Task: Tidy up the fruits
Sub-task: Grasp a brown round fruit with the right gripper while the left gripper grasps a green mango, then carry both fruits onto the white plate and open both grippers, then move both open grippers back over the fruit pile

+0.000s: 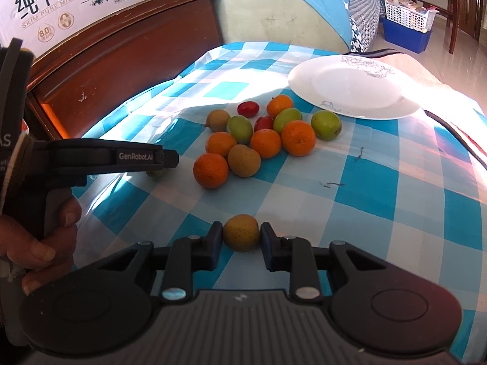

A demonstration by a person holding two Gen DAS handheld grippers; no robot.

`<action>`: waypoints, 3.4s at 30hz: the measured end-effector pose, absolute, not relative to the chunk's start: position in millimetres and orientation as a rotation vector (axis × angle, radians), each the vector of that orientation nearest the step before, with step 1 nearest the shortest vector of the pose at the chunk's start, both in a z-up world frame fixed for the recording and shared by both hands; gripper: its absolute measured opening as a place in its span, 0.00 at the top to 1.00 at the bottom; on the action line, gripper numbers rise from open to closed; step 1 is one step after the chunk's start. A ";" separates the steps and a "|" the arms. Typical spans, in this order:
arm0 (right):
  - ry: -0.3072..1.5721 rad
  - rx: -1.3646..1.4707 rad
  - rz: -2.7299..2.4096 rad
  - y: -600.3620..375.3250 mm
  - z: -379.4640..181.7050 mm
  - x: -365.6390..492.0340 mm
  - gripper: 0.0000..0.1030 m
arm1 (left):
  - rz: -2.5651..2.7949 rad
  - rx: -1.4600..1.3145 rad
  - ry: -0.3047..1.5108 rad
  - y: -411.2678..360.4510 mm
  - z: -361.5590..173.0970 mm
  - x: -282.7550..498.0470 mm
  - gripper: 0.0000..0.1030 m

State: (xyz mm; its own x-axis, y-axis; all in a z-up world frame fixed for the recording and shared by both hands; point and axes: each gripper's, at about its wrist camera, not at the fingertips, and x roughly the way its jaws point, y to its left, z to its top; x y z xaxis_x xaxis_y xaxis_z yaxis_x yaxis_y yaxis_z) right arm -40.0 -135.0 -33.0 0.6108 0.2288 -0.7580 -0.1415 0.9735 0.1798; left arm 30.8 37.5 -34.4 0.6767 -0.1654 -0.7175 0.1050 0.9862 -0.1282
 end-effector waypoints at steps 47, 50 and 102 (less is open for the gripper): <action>0.899 0.225 0.129 -250.9 0.6 91.3 0.74 | -0.560 -0.002 0.768 -78.1 -4.6 132.5 0.77; 0.897 0.217 0.123 -251.3 -0.9 97.7 0.74 | -0.565 0.008 0.768 -84.4 -7.9 139.8 0.77; 0.822 0.216 0.108 -240.9 20.2 77.9 0.44 | -0.424 0.078 0.719 -45.4 26.0 94.8 0.20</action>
